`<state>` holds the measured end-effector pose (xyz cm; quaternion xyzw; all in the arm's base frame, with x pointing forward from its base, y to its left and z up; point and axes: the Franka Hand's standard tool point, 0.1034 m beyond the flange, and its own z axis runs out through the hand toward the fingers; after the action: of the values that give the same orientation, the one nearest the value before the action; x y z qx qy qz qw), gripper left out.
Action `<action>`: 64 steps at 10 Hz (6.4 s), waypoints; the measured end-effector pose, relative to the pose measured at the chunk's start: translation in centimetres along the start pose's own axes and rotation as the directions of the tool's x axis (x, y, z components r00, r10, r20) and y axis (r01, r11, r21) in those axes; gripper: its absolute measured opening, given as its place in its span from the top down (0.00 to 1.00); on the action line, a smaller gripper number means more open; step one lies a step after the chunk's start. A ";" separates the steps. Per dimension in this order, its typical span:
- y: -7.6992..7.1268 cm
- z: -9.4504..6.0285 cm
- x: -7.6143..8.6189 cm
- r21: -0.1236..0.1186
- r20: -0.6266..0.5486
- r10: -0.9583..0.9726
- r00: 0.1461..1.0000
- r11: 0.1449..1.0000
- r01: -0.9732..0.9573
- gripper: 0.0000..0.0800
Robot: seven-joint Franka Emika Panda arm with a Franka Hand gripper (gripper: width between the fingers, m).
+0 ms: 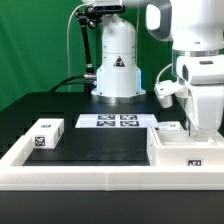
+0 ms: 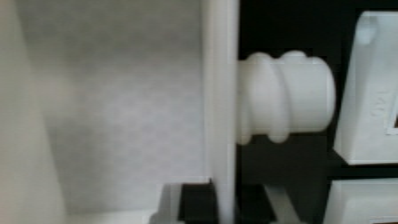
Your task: Assemble cabinet
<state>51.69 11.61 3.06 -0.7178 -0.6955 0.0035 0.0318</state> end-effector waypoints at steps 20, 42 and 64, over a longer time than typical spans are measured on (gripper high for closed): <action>-3.2 -3.8 0.4 -0.022 0.017 0.048 0.999 0.999 -0.048 0.00; -10.5 2.4 4.3 0.065 -0.019 0.086 0.996 0.994 -0.084 0.74; -6.9 -2.9 0.7 -0.014 -0.003 0.128 0.992 0.992 -0.128 0.91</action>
Offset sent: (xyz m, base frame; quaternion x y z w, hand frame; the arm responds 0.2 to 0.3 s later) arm 0.0000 0.0000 0.0000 0.0000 0.0000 0.0000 1.0000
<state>45.01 12.35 6.29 -0.7612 -0.6480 -0.0003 0.0270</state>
